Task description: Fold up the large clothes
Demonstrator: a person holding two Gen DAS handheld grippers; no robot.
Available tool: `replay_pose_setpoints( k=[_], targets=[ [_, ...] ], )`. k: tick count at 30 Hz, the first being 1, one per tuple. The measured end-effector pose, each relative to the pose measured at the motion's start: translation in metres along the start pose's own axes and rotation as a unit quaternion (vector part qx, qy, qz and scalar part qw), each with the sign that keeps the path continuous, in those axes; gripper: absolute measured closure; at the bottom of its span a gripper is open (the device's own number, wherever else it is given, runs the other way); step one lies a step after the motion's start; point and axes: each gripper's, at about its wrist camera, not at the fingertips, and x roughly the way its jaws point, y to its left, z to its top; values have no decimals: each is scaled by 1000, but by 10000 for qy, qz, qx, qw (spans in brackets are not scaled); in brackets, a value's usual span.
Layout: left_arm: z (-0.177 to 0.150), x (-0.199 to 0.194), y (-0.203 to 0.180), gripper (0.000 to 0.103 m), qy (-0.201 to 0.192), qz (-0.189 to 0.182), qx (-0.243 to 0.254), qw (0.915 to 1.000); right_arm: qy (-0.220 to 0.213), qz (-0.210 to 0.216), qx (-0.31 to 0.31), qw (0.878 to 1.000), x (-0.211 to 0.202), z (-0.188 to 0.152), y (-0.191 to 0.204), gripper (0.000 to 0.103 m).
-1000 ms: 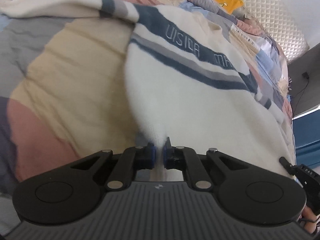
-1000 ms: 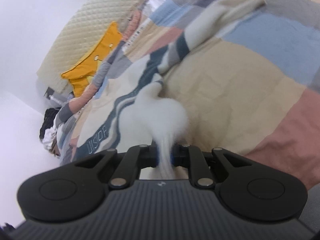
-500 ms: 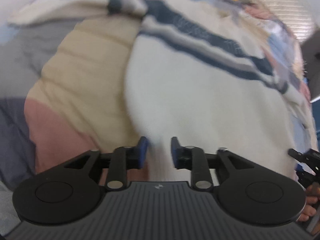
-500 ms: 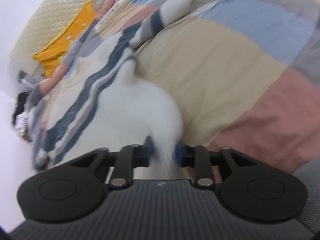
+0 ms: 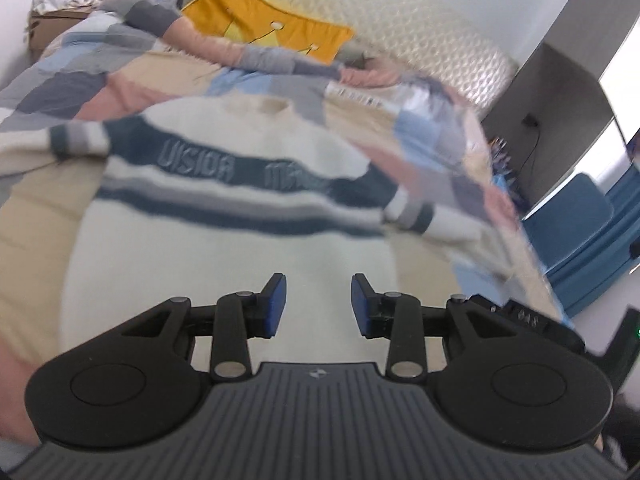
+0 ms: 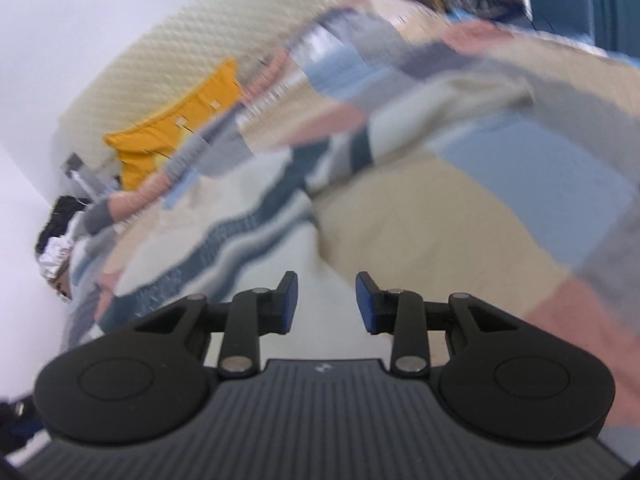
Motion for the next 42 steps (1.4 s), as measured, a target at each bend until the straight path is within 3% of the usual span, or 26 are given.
replay_pose_setpoints(
  k=[4, 7, 14, 22, 29, 37, 42],
  targets=[
    [9, 22, 1, 62, -411, 272, -162, 9987, -391, 307, -277, 9984, -12, 17, 12, 67],
    [3, 41, 23, 62, -289, 349, -448, 9980, -493, 511, -498, 9962, -5, 17, 26, 67],
    [-15, 83, 73, 62, 43, 962, 136, 9953, 440, 713, -816, 9931, 68, -5, 52, 67],
    [-17, 124, 134, 62, -21, 1621, 582, 9851, 764, 1169, -1558, 9779, 115, -42, 80, 67],
    [-28, 162, 164, 62, 444, 1699, 581, 9828, 947, 1098, -1926, 9705, 150, -62, 90, 67],
    [-29, 176, 169, 62, 429, 1750, 682, 9813, 1456, 823, -1957, 9663, 183, -74, 80, 70],
    [-26, 168, 176, 62, 417, 1601, 305, 9857, 1336, 749, -2140, 9648, 180, -80, 86, 70]
  ],
)
